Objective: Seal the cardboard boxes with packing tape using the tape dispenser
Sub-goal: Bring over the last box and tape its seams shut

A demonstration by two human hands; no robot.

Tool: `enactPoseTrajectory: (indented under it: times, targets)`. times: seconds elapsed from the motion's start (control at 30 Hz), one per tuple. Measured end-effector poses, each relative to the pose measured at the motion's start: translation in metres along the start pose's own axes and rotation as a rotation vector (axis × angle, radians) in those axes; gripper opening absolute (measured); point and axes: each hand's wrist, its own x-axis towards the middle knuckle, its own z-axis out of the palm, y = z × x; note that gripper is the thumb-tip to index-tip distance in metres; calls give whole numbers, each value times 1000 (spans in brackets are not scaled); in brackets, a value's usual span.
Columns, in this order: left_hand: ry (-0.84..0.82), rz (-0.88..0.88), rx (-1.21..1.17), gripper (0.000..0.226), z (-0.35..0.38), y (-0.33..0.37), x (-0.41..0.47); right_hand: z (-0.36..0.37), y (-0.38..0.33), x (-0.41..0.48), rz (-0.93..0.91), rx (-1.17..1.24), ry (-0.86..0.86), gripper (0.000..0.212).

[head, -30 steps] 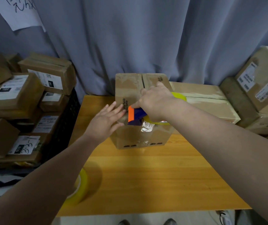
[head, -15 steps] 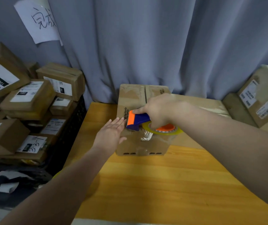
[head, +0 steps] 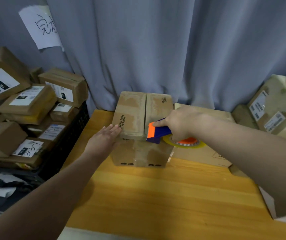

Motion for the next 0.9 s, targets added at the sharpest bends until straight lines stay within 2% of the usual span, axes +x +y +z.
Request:
enactPoseTrajectory:
  times: [0.23, 0.37, 0.53, 0.73, 0.9]
  targets:
    - [29, -56, 77, 65, 8, 35, -6, -3, -7, 13, -42, -22, -60, 66]
    - [8, -27, 0, 66, 17, 68, 2, -4, -6, 17, -53, -3, -62, 67]
    - [9, 24, 17, 59, 6, 33, 1, -14, -23, 24, -9, -38, 8, 47]
    - [-48, 13, 69, 63, -9, -8, 9, -32, -66, 57, 24, -7, 24, 37]
    - [-102, 58, 31, 67, -4, -10, 14, -37, -62, 55, 48, -24, -8, 50]
